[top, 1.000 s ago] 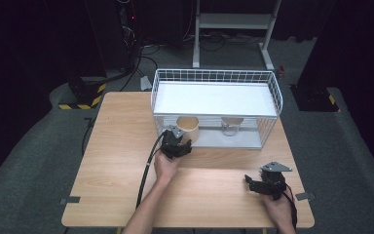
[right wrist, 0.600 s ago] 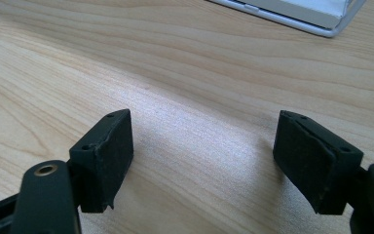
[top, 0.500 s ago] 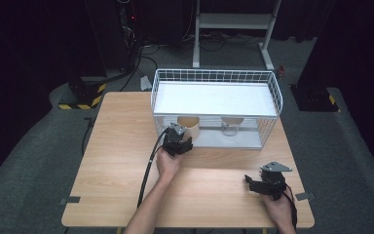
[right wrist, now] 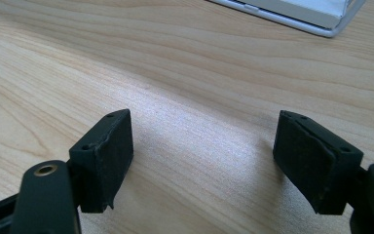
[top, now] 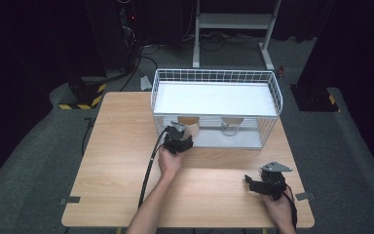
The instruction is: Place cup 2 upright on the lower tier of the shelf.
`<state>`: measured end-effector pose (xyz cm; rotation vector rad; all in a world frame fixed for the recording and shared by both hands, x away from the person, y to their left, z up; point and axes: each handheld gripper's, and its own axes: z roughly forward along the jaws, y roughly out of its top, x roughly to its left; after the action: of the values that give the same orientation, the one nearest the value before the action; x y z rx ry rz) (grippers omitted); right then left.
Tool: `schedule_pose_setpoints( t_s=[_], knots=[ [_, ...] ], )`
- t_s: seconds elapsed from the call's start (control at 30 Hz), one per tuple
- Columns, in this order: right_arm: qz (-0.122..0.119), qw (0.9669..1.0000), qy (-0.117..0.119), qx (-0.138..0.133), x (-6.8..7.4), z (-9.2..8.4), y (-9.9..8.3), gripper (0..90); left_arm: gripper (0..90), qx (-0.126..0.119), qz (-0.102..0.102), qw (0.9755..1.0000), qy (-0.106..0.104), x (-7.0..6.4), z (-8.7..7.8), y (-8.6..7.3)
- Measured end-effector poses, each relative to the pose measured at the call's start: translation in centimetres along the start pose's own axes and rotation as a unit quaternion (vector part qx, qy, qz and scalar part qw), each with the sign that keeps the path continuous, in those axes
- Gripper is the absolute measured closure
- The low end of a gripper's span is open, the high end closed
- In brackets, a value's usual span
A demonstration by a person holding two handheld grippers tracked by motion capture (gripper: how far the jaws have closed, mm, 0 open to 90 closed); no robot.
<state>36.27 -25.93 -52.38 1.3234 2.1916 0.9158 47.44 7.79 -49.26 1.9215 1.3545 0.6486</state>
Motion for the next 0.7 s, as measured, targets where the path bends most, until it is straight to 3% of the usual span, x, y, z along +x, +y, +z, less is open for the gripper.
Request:
schedule_pose_setpoints(
  t_s=[0.23,0.33,0.6,0.7],
  knots=[
    [0.000,1.0000,0.000,0.000,0.0,0.0,0.0,22.5,45.8,0.004,-0.001,1.0000,-0.002,0.0,0.5,0.5],
    [0.000,1.0000,0.000,0.000,0.0,0.0,0.0,22.5,47.3,0.002,-0.016,0.9999,-0.003,0.2,0.7,0.5],
    [0.001,1.0000,0.000,0.001,0.0,0.0,0.0,22.5,48.6,0.007,-0.020,0.9998,-0.003,0.3,1.2,0.4],
    [0.000,1.0000,0.000,0.001,0.0,0.0,0.0,22.6,41.6,0.011,-0.020,0.9997,-0.006,0.5,1.0,0.4]
  ],
)
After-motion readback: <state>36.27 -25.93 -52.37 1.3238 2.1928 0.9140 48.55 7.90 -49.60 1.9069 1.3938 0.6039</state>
